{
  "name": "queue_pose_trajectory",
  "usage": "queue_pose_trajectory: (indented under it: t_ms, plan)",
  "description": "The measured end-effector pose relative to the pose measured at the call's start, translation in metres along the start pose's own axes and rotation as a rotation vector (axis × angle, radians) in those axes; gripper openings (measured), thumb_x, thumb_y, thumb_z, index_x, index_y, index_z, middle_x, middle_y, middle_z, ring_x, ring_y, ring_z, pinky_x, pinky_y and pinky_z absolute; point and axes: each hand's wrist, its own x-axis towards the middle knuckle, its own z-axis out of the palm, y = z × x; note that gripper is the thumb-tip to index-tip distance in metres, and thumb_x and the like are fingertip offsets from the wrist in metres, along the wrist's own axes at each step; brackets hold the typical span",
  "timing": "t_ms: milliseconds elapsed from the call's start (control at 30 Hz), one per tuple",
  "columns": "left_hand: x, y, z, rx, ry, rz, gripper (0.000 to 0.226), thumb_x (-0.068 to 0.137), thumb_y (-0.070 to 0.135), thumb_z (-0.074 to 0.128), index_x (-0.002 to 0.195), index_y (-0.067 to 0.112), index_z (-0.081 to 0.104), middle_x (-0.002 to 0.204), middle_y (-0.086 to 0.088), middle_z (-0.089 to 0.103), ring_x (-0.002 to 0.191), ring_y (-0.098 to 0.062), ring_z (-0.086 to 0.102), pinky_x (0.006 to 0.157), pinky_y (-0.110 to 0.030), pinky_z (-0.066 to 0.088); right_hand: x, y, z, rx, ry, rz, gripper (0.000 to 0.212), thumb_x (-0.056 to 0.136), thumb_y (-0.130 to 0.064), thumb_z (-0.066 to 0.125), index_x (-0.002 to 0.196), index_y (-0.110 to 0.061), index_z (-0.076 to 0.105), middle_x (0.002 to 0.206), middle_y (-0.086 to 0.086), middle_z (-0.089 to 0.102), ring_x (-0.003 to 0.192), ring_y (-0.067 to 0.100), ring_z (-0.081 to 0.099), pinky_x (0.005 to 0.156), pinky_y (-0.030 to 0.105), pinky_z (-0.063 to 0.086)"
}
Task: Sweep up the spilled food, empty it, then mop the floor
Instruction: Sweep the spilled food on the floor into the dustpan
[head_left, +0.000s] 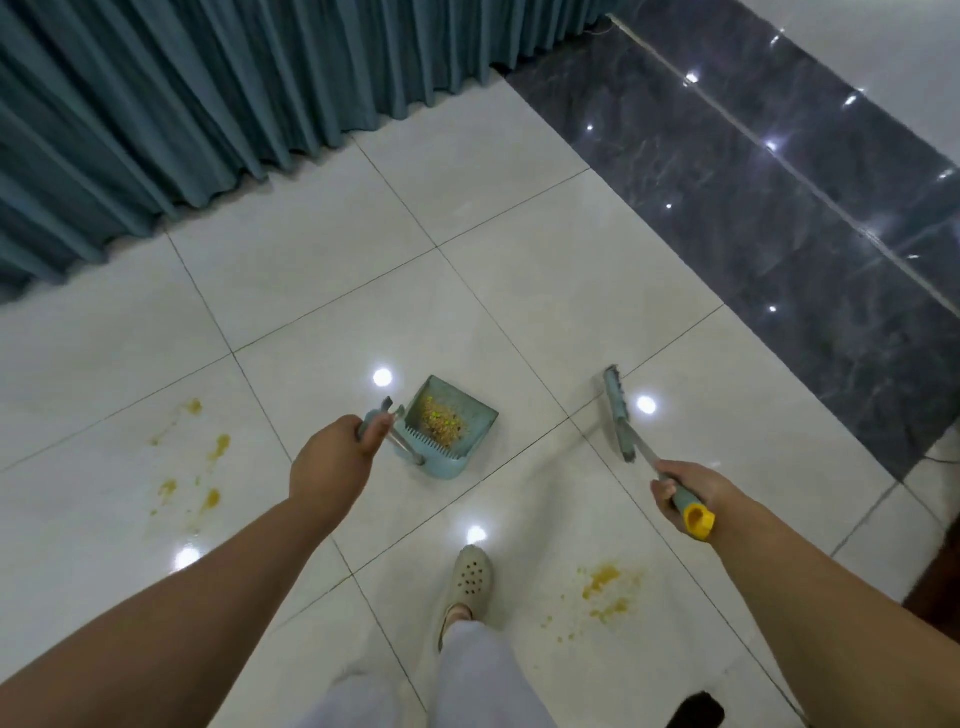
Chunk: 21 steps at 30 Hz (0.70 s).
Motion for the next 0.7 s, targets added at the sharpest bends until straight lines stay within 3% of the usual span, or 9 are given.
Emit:
queue_pose_trajectory:
  t_ms: [200, 300, 533, 700]
  plan:
    - [0.02, 0.002, -0.003, -0.041, 0.045, -0.084, 0.048, 0.091, 0.057, 0.033, 0.061, 0.02, 0.041, 0.054, 0.0, 0.05, 0.048, -0.013, 0.045, 0.043, -0.026, 0.025, 0.032, -0.046, 0.05, -0.11, -0.004, 0.001, 0.018, 0.101, -0.011, 0.041, 0.085, -0.004, 0.042, 0.069, 0.007, 0.035, 0.037, 0.009, 0.037, 0.03, 0.011, 0.039]
    - [0.023, -0.006, -0.005, -0.065, 0.055, -0.121, 0.051, 0.09, 0.06, 0.031, 0.062, 0.019, 0.042, 0.055, -0.002, 0.052, 0.05, -0.015, 0.047, 0.044, -0.027, 0.028, 0.042, -0.05, 0.084, -0.151, -0.037, 0.033, 0.018, 0.102, -0.012, 0.039, 0.088, -0.002, 0.042, 0.069, 0.007, 0.035, 0.027, 0.009, 0.038, 0.03, 0.011, 0.038]
    - [0.012, -0.042, -0.022, -0.129, 0.075, -0.249, 0.052, 0.09, 0.058, 0.033, 0.063, 0.016, 0.043, 0.06, -0.008, 0.058, 0.058, -0.026, 0.055, 0.05, -0.03, 0.036, 0.044, -0.028, 0.173, -0.403, -0.099, 0.073, 0.012, 0.101, -0.008, 0.038, 0.112, -0.002, 0.04, 0.071, 0.011, 0.038, 0.02, 0.01, 0.038, 0.028, 0.011, 0.037]
    - [-0.01, -0.072, -0.036, -0.149, 0.085, -0.319, 0.052, 0.092, 0.057, 0.035, 0.065, 0.013, 0.045, 0.069, -0.014, 0.064, 0.063, -0.026, 0.057, 0.055, -0.032, 0.04, 0.037, 0.003, 0.221, -0.55, -0.122, 0.059, 0.015, 0.098, -0.002, 0.038, 0.113, -0.003, 0.041, 0.072, 0.011, 0.04, 0.019, 0.01, 0.035, 0.029, 0.011, 0.037]
